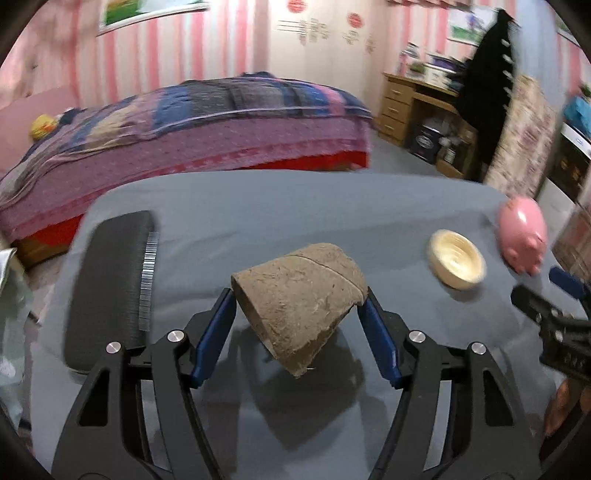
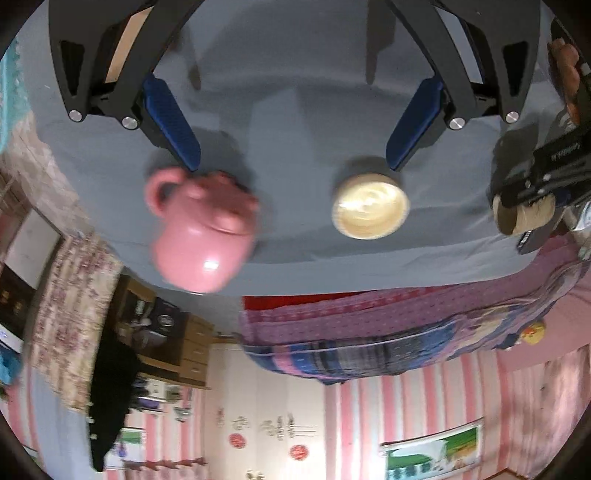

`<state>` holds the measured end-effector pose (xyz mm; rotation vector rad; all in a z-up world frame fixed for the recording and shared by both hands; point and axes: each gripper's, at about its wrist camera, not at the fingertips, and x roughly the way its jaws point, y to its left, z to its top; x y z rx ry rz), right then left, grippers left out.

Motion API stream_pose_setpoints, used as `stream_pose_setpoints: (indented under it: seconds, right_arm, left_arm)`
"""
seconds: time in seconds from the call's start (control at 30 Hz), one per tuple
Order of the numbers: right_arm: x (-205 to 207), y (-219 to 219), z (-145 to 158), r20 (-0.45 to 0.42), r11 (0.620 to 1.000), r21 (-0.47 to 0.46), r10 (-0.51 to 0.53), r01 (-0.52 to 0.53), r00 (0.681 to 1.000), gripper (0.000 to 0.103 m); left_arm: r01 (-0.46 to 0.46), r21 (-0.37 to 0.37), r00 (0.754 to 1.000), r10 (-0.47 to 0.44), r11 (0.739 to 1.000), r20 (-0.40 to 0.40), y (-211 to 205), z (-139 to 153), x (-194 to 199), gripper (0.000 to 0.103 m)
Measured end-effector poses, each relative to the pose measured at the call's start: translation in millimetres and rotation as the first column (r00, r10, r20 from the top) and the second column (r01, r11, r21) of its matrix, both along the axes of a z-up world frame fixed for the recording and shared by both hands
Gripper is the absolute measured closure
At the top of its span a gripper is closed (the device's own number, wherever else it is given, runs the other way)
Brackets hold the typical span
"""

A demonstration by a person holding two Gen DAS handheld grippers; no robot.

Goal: Collect trash
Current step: 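Grasp the brown cardboard tube with the left tool while the right tool grasps the cream bowl, then carry the cardboard tube and cream bowl over the light-blue basket with both tools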

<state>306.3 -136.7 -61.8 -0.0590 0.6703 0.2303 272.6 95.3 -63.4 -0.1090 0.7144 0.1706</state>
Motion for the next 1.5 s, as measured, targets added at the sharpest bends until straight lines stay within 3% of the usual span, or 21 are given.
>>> stream_pose_setpoints:
  seconds: [0.1,0.33,0.37,0.43,0.53,0.73,1.03,1.27,1.4,1.5]
  right_arm:
    - [11.0,20.0,-4.0,-0.020,0.999,-0.013,0.041,-0.041,0.999,0.005]
    - [33.8,63.4,-11.5,-0.084,0.989,-0.102,0.098,-0.107,0.992,0.007]
    - [35.6,66.4,-12.0,-0.096,0.988,-0.103,0.104,-0.114,0.990,0.009]
    - [42.0,69.2,-15.4,-0.132,0.986,-0.097,0.125,-0.138,0.983,0.032]
    - [46.4,65.9,-15.9,-0.145,0.985,-0.071,0.149,-0.160,0.978,0.044]
    - [9.9,53.0,-7.5,-0.037,0.987,-0.085,0.134,-0.137,0.990,0.044]
    - [-62.2,-35.5,30.7,0.048,0.993,-0.115,0.033,-0.027,0.998,0.044]
    - [-113.9,-124.7,50.5,0.104,0.977,-0.148,-0.140,0.154,0.985,0.044]
    - [-131.4,-166.3,51.3,0.127,0.962,-0.123,-0.229,0.244,0.965,0.044]
    - [-136.8,-196.1,51.2,0.140,0.951,-0.103,-0.275,0.290,0.951,0.044]
  left_arm:
    - [-0.058,-0.010,0.998,0.058,0.998,0.009,16.4,2.7,0.0,0.037]
    - [-0.085,-0.047,0.996,0.085,0.995,0.008,23.6,0.4,0.6,0.037]
    - [-0.085,-0.049,0.996,0.086,0.995,0.009,24.3,0.4,0.9,0.037]
    - [-0.085,-0.049,0.996,0.086,0.995,0.009,24.4,-0.2,0.9,0.037]
    - [-0.082,-0.042,0.997,0.083,0.996,0.009,24.1,-0.3,0.6,0.037]
    - [-0.069,-0.039,0.998,0.069,0.997,0.011,25.7,-2.1,1.3,0.037]
    - [-0.030,0.079,0.997,0.024,0.996,0.080,-6.3,7.7,-10.8,0.037]
    - [0.097,0.045,0.992,-0.100,0.994,0.077,-66.9,21.6,-20.8,0.037]
    - [0.167,-0.012,0.982,-0.165,0.986,0.096,-110.9,32.8,-30.3,0.037]
    - [0.215,-0.009,0.970,-0.212,0.977,0.117,-147.1,39.6,-39.4,0.037]
